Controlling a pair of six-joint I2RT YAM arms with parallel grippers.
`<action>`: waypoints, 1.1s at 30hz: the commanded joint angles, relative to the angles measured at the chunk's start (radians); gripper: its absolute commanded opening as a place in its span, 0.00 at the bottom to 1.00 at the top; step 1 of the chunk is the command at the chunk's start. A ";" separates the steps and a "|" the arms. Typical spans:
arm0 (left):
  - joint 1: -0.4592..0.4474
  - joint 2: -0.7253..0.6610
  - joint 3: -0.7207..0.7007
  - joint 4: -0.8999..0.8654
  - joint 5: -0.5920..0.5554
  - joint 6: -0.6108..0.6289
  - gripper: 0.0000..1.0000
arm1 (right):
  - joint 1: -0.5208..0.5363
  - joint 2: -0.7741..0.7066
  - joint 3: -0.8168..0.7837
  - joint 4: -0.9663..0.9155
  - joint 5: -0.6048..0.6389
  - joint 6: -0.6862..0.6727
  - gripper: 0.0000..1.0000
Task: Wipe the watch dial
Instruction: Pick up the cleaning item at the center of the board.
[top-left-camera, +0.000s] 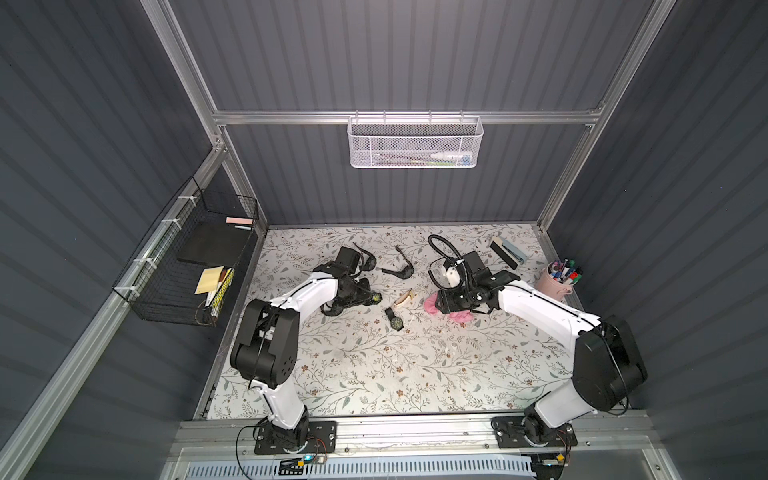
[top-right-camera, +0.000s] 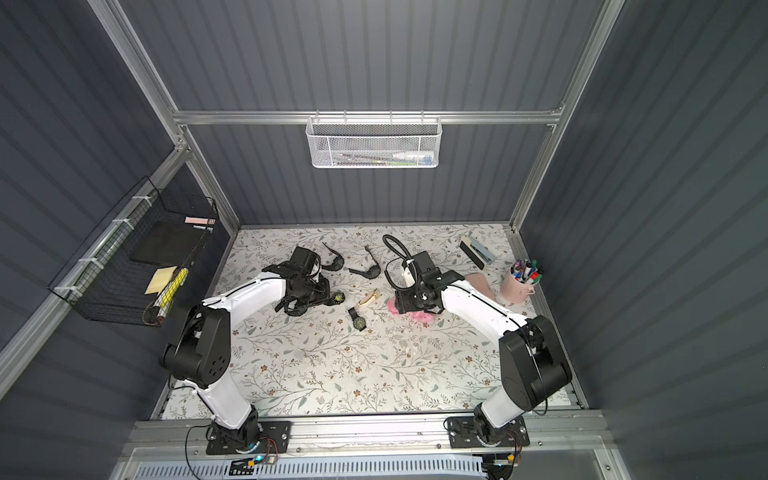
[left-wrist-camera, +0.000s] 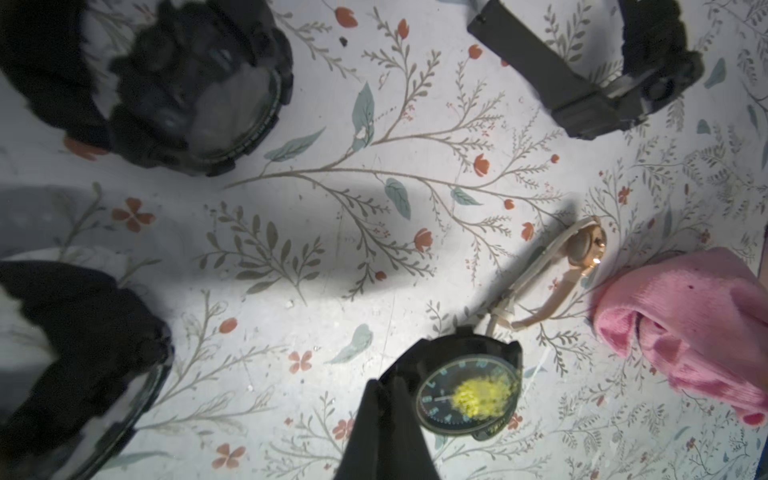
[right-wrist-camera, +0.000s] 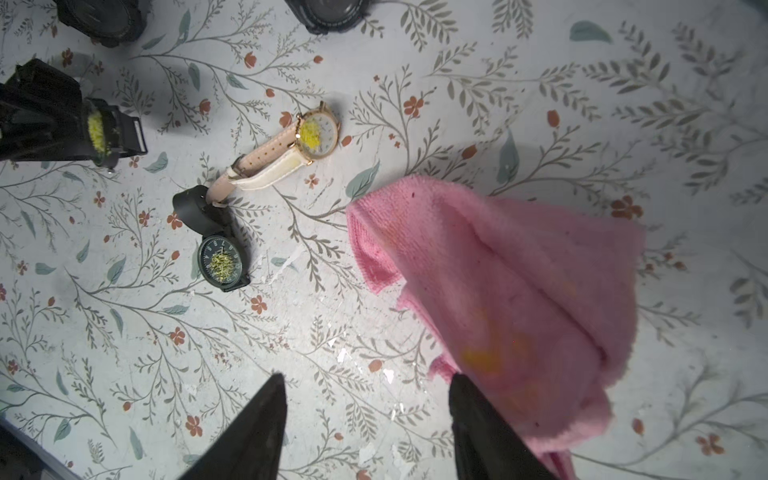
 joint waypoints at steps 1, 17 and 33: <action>-0.008 -0.046 -0.045 -0.052 -0.008 0.044 0.00 | 0.017 0.027 0.022 -0.011 0.039 -0.018 0.61; -0.047 -0.147 -0.156 -0.022 0.052 0.065 0.00 | 0.069 0.343 0.255 -0.133 0.267 -0.111 0.71; -0.067 -0.137 -0.121 -0.007 0.083 0.096 0.00 | 0.036 0.327 0.217 -0.057 0.312 -0.033 0.12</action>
